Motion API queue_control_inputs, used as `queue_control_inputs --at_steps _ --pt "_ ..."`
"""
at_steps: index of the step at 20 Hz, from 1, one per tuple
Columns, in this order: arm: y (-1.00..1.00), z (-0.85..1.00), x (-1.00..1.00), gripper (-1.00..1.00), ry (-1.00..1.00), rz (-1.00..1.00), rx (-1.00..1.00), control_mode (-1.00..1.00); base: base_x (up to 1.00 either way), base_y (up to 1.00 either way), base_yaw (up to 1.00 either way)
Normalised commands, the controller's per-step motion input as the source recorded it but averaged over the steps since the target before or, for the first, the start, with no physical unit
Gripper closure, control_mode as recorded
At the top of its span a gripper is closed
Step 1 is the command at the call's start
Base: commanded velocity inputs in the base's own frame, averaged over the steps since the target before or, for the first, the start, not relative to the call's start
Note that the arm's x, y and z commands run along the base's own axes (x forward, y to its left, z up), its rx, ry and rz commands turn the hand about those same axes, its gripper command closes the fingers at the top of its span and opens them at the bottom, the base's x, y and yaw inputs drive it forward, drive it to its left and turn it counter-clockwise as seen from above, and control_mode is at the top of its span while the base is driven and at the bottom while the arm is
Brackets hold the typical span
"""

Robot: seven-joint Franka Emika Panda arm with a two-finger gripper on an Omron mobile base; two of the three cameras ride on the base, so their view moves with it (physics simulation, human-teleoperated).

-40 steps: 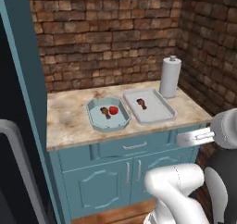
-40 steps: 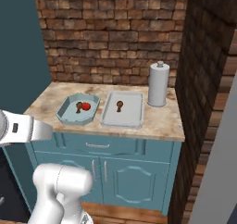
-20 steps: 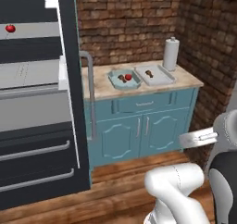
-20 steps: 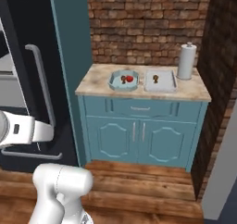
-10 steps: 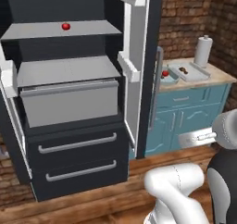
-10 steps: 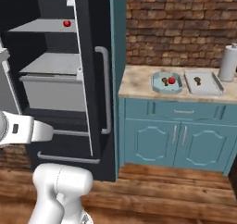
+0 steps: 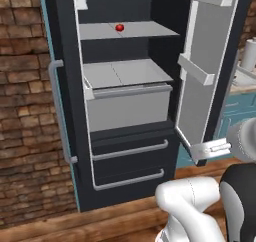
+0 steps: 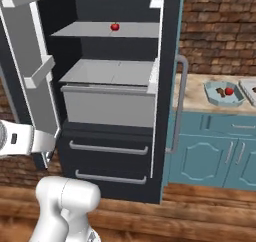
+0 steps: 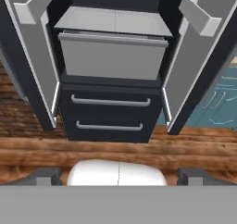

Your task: Place one tomato and one chicken drumstick in each tupperware on the nearby counter, to pack two identical lunches.

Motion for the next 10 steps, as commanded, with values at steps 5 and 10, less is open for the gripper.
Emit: queue_control_inputs --at_steps 5,10 --pt "0.00 0.00 0.00 -1.00 0.00 0.00 0.00 1.00 0.14 -0.17 0.00" --pt "0.00 0.00 0.00 -1.00 0.00 0.00 0.00 1.00 0.39 -0.41 0.00"
